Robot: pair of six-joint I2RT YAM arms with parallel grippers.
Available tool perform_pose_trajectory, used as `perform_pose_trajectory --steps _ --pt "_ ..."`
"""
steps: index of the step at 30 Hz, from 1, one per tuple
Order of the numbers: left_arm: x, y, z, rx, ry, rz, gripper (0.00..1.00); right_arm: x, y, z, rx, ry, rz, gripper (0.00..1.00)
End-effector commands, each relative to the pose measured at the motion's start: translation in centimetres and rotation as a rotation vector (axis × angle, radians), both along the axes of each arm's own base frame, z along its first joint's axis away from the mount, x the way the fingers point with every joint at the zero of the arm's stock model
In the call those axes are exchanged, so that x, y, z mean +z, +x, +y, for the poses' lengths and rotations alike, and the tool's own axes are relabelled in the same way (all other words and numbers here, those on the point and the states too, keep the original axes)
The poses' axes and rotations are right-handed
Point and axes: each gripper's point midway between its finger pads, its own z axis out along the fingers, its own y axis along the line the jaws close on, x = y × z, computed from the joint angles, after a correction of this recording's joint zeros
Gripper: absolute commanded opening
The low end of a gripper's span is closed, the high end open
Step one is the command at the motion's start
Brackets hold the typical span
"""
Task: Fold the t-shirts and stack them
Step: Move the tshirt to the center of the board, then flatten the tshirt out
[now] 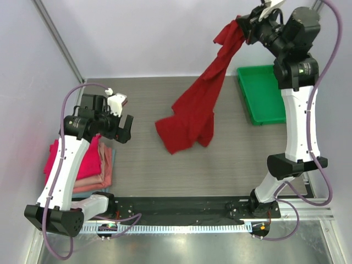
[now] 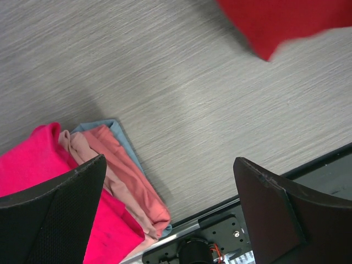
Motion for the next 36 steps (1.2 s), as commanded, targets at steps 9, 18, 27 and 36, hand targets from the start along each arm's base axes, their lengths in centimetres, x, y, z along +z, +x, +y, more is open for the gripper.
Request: perform_pose_trajectory --steps 9,18,27,36 --pt "-0.5 -1.2 -1.1 0.025 -0.158 0.008 0.97 -17.1 5.0 2.4 0.080 -0.099 0.409 0.01" --pt "-5.1 5.9 -4.4 -0.049 -0.243 0.307 0.79 -20.0 -4.3 3.9 0.163 -0.215 0.473 0.02" --pt "-11.6 18.6 -5.6 -0.054 -0.173 0.381 0.75 -25.0 -9.5 1.4 0.114 -0.299 0.534 0.01" --pt "-17.0 24.4 -6.4 -0.067 -0.069 0.328 0.65 -27.8 -12.0 -0.1 0.084 -0.310 0.580 0.01"
